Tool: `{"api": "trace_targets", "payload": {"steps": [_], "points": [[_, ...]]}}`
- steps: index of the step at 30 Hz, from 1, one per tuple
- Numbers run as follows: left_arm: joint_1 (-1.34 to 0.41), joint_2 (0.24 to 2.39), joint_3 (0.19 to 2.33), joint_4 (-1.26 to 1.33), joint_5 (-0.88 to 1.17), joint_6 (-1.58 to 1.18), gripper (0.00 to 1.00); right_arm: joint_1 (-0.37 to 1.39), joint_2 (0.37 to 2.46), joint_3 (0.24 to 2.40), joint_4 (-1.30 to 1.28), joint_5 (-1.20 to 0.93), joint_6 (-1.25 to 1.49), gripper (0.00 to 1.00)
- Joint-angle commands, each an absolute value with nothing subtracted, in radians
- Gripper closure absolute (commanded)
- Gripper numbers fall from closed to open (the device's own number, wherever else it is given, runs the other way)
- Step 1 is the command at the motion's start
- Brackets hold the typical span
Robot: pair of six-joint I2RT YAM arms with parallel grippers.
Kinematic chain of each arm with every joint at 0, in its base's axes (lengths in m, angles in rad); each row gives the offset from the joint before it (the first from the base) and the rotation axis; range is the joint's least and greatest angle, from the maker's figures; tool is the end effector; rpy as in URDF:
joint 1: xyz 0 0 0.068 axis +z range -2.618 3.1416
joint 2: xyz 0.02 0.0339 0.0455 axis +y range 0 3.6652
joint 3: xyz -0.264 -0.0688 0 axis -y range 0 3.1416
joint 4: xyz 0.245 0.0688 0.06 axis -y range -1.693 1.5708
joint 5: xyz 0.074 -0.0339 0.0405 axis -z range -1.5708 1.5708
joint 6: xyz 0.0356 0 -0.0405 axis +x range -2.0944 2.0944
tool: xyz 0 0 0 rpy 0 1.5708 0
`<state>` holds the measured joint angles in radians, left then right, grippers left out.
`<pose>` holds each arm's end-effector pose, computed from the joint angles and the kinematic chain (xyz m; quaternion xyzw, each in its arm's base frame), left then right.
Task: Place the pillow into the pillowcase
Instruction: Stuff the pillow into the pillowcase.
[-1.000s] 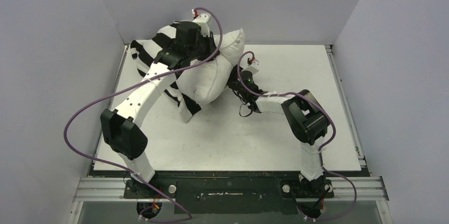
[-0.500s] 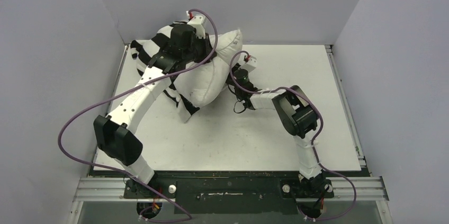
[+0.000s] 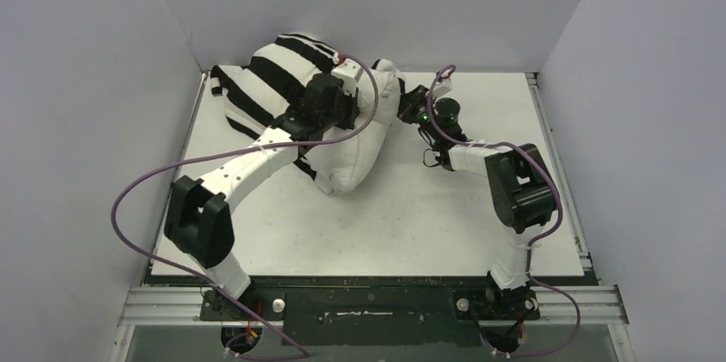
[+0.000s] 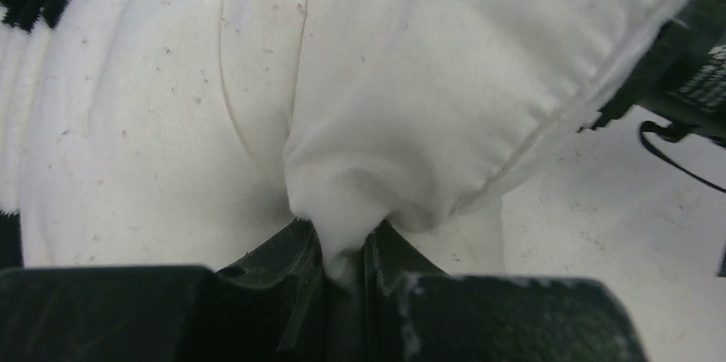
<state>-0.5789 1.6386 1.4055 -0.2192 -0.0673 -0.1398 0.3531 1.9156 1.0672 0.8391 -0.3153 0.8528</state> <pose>0.3266 -0.2106 0.3308 0.1671 0.8307 -0.1598 0.5064 0.3941 0.1570 0.2168 0.0664 0.7071 0.4860 0.5093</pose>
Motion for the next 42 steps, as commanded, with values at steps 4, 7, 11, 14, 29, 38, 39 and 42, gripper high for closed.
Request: {"api": "trace_targets", "payload": {"steps": [4, 7, 11, 14, 29, 38, 39, 42], "points": [[-0.557, 1.870, 1.367, -0.153, -0.245, -0.088, 1.00, 0.285, 1.697, 1.014, 1.201, -0.649, 1.001, 1.00], [-0.546, 1.933, 1.370, -0.136, -0.272, -0.108, 1.00, 0.265, 1.643, 0.966, 1.330, -0.696, 1.081, 1.00], [-0.504, 1.993, 1.353, -0.093, -0.280, -0.164, 1.00, 0.264, 1.536, 0.912, 1.368, -0.724, 1.093, 1.00], [-0.492, 2.030, 1.362, -0.086, -0.305, -0.169, 1.00, 0.265, 1.486, 0.877, 1.387, -0.729, 1.072, 1.00], [-0.450, 2.020, 1.493, -0.120, -0.215, -0.260, 0.90, 0.292, 1.473, 0.822, 1.097, -0.743, 0.886, 1.00], [-0.558, 1.487, 1.424, -0.158, 0.127, -0.189, 0.39, 0.290, 1.512, 0.954, 0.973, -0.708, 0.874, 1.00], [-0.591, 1.438, 1.408, -0.132, 0.111, -0.186, 0.38, 0.291, 1.511, 0.955, 0.974, -0.709, 0.874, 1.00], [-0.682, 1.373, 1.446, -0.125, 0.015, -0.154, 0.36, 0.296, 1.501, 0.965, 0.951, -0.716, 0.864, 1.00]]}}
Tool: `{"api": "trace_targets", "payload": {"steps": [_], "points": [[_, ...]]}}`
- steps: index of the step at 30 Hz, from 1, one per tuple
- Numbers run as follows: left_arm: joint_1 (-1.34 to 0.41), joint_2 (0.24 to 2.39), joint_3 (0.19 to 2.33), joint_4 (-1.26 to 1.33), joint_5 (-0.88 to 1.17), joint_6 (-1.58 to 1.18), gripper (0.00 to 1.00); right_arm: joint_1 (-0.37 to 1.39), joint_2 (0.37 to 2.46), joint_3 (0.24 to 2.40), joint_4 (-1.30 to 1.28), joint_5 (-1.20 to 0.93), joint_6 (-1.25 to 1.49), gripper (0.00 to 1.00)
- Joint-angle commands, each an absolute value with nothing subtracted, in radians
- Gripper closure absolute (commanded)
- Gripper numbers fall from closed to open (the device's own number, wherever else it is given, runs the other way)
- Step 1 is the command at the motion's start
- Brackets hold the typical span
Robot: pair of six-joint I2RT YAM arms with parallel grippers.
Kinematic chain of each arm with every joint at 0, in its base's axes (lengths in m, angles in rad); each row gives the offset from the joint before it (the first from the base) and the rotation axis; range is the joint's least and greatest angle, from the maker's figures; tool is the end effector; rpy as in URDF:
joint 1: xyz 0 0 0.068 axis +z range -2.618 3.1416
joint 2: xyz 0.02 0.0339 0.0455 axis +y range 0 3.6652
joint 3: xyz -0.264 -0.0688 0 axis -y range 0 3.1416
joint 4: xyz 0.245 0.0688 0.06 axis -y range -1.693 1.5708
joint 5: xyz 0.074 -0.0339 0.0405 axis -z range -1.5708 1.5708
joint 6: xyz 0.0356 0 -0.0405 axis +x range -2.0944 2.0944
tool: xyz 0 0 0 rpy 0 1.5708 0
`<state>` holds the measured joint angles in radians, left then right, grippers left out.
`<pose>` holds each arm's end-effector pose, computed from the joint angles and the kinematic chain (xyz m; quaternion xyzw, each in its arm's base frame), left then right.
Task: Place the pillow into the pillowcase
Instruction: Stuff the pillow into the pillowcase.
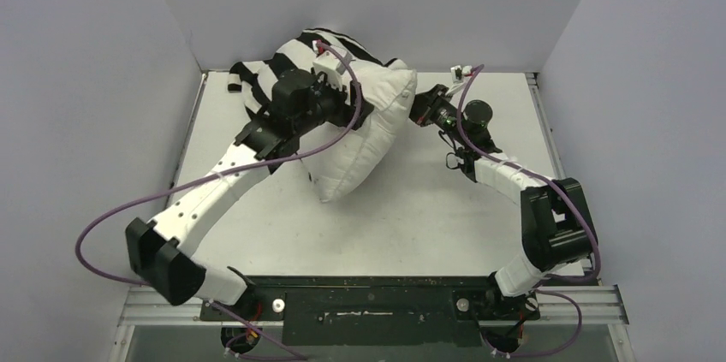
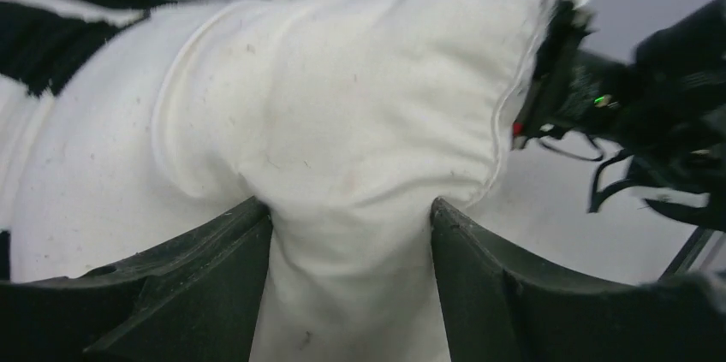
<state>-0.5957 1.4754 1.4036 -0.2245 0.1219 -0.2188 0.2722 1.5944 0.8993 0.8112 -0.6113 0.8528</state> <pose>0.2857 -0.1989 0.3866 0.1859 0.7813 -0.2802 0.5259 0.3367 0.1152 0.2785 -0.0339 0.6719 0.5491 0.4959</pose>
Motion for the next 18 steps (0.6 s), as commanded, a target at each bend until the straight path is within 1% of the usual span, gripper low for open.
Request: {"api": "trace_targets", "payload": {"steps": [1, 3, 6, 11, 12, 13, 14, 15, 16, 17, 18], "points": [[-0.720, 1.376, 1.480, -0.149, -0.028, -0.131, 0.35, 0.297, 1.497, 0.963, 0.950, -0.719, 0.866, 1.00], [-0.795, 1.389, 1.542, -0.186, -0.099, -0.055, 0.32, 0.301, 1.489, 0.961, 0.949, -0.720, 0.867, 1.00], [-0.864, 1.410, 1.577, -0.180, -0.152, 0.050, 0.30, 0.304, 1.480, 0.958, 0.938, -0.724, 0.865, 1.00], [-0.908, 1.493, 1.623, -0.265, -0.218, 0.179, 0.28, 0.303, 1.473, 0.966, 0.918, -0.728, 0.873, 1.00], [-0.904, 1.513, 1.613, -0.273, -0.219, 0.194, 0.28, 0.302, 1.474, 0.970, 0.920, -0.731, 0.877, 1.00], [-0.896, 1.536, 1.597, -0.274, -0.218, 0.195, 0.30, 0.303, 1.474, 0.973, 0.927, -0.733, 0.882, 1.00], [-0.878, 1.567, 1.571, -0.268, -0.203, 0.175, 0.38, 0.302, 1.472, 0.973, 0.938, -0.735, 0.887, 1.00], [-0.851, 1.600, 1.536, -0.250, -0.204, 0.152, 0.53, 0.298, 1.467, 0.969, 0.954, -0.735, 0.896, 1.00], [-0.809, 1.642, 1.498, -0.227, -0.227, 0.122, 0.71, 0.294, 1.459, 0.961, 0.963, -0.734, 0.904, 1.00], [-0.746, 1.702, 1.469, -0.217, -0.240, 0.089, 0.83, 0.289, 1.447, 0.954, 0.965, -0.737, 0.910, 1.00], [-0.706, 1.743, 1.446, -0.211, -0.237, 0.064, 0.88, 0.285, 1.432, 0.943, 0.970, -0.744, 0.907, 1.00]]}}
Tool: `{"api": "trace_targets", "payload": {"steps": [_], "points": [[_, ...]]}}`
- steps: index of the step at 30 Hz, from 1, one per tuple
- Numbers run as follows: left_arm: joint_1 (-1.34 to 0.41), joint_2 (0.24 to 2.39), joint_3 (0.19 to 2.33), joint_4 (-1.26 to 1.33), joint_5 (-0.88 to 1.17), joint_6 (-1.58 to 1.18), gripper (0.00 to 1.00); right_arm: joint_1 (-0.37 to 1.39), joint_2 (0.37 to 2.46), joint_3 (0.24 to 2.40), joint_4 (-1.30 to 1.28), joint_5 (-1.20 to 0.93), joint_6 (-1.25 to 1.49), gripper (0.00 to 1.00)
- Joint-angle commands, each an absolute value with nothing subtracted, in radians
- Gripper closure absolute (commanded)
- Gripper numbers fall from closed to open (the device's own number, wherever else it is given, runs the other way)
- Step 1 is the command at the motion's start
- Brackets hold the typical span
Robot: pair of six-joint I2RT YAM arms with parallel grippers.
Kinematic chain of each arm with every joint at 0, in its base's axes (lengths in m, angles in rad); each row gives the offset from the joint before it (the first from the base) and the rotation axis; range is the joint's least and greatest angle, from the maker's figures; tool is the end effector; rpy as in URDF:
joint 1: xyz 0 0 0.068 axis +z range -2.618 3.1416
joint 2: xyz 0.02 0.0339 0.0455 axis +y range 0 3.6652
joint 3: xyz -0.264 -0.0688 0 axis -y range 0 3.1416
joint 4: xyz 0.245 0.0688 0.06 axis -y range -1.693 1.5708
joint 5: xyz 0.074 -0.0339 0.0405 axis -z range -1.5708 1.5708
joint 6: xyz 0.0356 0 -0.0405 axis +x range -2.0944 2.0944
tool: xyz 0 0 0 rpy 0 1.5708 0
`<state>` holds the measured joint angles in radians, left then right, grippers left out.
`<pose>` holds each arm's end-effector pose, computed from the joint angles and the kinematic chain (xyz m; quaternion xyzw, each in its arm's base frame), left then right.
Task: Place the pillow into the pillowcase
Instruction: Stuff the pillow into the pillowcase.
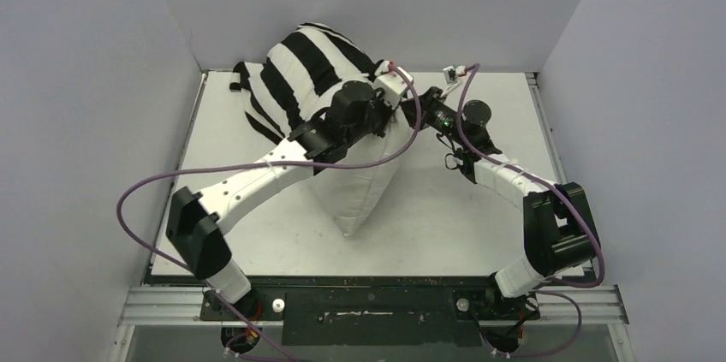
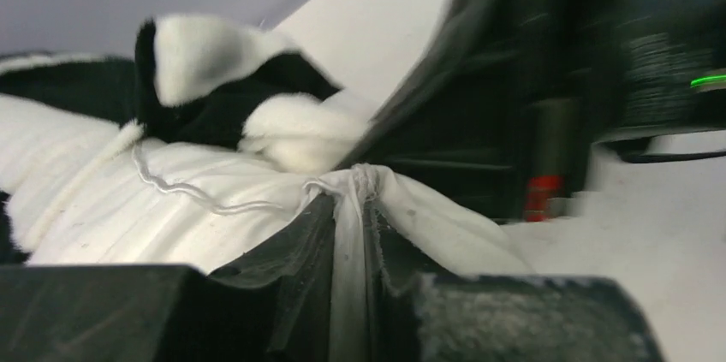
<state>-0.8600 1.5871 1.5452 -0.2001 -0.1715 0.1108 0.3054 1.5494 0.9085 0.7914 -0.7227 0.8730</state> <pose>0.2509 -0.2821 0.4010 0.3193 0.7184 -0.1620 0.5964 0.3231 0.1265 0.2941 -0.0866 0.6605 0.5858 0.4616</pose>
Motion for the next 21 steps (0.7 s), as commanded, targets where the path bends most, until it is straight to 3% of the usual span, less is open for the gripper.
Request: {"api": "trace_targets", "payload": {"steps": [1, 9, 14, 17, 21], "points": [[-0.671, 1.783, 1.421, -0.191, -0.233, 0.044, 0.90, 0.284, 1.413, 0.932, 0.968, -0.752, 0.894, 1.00], [-0.559, 2.042, 1.434, -0.014, -0.234, -0.098, 0.94, 0.279, 1.309, 0.825, 1.019, -0.843, 0.832, 1.00], [-0.539, 2.110, 1.469, 0.138, -0.221, -0.193, 0.95, 0.320, 1.342, 0.815, 0.951, -0.944, 0.795, 1.00], [-0.503, 2.119, 1.444, 0.287, -0.174, -0.338, 0.95, 0.433, 1.390, 0.823, 0.862, -1.005, 0.716, 1.00], [-0.495, 2.172, 1.434, 0.496, -0.191, -0.470, 0.95, 0.493, 1.466, 0.842, 0.979, -1.014, 0.834, 1.00]]}}
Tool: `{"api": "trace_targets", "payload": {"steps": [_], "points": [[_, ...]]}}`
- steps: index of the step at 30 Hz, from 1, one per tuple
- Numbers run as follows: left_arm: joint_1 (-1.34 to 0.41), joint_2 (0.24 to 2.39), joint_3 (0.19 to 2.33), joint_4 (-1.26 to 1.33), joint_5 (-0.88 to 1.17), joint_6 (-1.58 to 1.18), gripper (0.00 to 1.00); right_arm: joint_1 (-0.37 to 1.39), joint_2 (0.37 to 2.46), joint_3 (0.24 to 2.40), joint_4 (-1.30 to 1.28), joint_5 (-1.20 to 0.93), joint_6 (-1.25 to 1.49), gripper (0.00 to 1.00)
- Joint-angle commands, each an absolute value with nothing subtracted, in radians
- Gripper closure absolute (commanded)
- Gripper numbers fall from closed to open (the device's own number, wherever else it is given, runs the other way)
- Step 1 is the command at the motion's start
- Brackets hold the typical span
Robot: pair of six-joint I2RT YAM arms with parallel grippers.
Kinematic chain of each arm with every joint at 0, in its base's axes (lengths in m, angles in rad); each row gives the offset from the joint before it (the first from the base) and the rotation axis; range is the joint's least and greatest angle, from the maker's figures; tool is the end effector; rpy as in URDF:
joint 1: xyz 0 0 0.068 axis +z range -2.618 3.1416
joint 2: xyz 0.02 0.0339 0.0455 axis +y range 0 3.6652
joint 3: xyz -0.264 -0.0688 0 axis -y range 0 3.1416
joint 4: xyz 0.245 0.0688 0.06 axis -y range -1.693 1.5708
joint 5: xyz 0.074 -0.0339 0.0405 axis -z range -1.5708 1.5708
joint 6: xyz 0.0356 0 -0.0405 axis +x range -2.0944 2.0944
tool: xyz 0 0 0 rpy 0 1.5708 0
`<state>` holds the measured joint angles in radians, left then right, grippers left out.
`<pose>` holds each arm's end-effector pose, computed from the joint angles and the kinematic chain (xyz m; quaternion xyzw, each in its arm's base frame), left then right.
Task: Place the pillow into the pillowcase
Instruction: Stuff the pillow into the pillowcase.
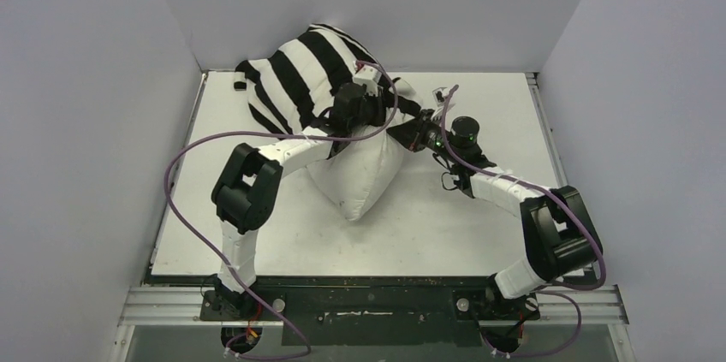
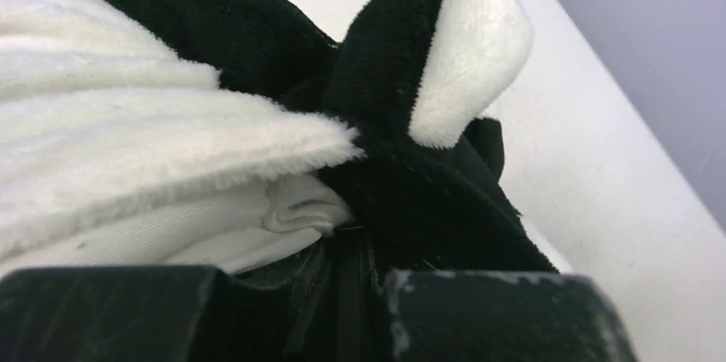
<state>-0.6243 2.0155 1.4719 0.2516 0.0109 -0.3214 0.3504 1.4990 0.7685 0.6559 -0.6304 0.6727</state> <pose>0.3886 -0.2804 0.2449 0.1243 0.7928 -0.2756 0.5292 0.2990 0.1316 0.2504 -0.0963 0.7217 0.5147 0.4527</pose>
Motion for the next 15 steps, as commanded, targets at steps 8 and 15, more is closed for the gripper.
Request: {"api": "trace_targets", "payload": {"steps": [8, 15], "points": [[-0.481, 2.032, 1.458, 0.482, -0.026, -0.618, 0.75, 0.462, 1.548, 0.861, 0.808, -0.724, 0.832, 1.00], [-0.475, 1.628, 1.393, 0.171, 0.191, -0.556, 0.38, 0.422, 1.703, 0.879, 0.972, -0.640, 0.949, 1.00]]}}
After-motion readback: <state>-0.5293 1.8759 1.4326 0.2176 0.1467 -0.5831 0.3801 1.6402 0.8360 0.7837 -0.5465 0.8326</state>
